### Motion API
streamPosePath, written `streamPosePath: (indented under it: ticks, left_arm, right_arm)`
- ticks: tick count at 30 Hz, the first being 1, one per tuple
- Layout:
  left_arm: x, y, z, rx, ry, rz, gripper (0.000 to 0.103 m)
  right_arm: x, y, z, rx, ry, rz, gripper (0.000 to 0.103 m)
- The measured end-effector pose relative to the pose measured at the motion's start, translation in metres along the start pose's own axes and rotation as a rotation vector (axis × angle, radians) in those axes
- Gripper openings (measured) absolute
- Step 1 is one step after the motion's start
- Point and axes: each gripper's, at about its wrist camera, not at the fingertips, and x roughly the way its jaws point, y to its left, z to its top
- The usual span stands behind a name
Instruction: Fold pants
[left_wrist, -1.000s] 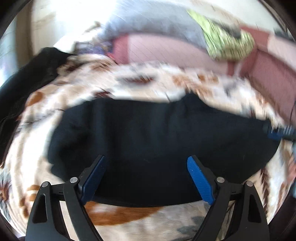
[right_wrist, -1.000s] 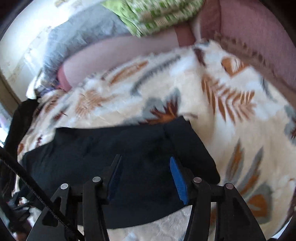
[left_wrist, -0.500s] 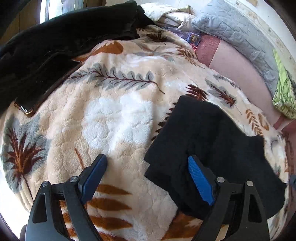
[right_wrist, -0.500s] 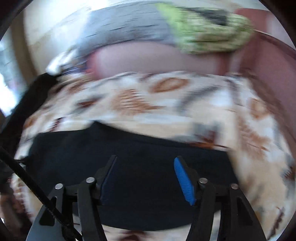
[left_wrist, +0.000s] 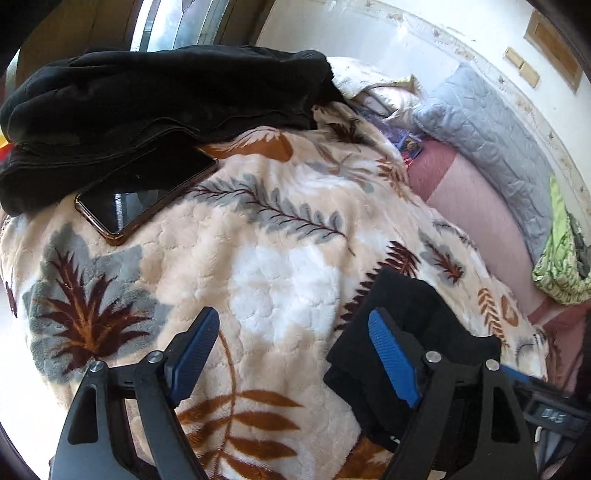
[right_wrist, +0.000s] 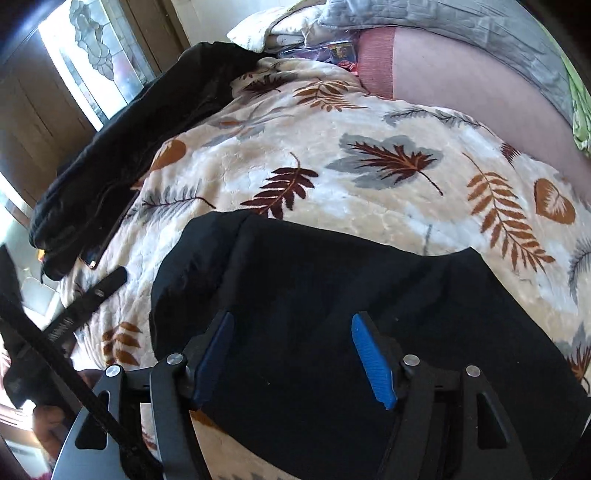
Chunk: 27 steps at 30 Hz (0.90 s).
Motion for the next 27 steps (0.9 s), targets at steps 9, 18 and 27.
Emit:
streamPosePath:
  ticks: [9, 18, 27]
  left_arm:
    - [0.011, -0.033, -0.014, 0.145, 0.046, -0.005, 0.083]
    - [0.031, -0.036, -0.022, 0.178, 0.128, 0.065, 0.083]
    - [-0.001, -0.047, -0.018, 0.189, -0.049, 0.034, 0.083]
  right_arm:
    - [0.039, -0.032, 0.026, 0.306, -0.068, 0.349, 0.072]
    - [0.058, -0.121, 0.051, 0.467, -0.105, 0.035, 0.067]
    - [0.025, -0.119, 0.029, 0.502, -0.114, 0.368, 0.077]
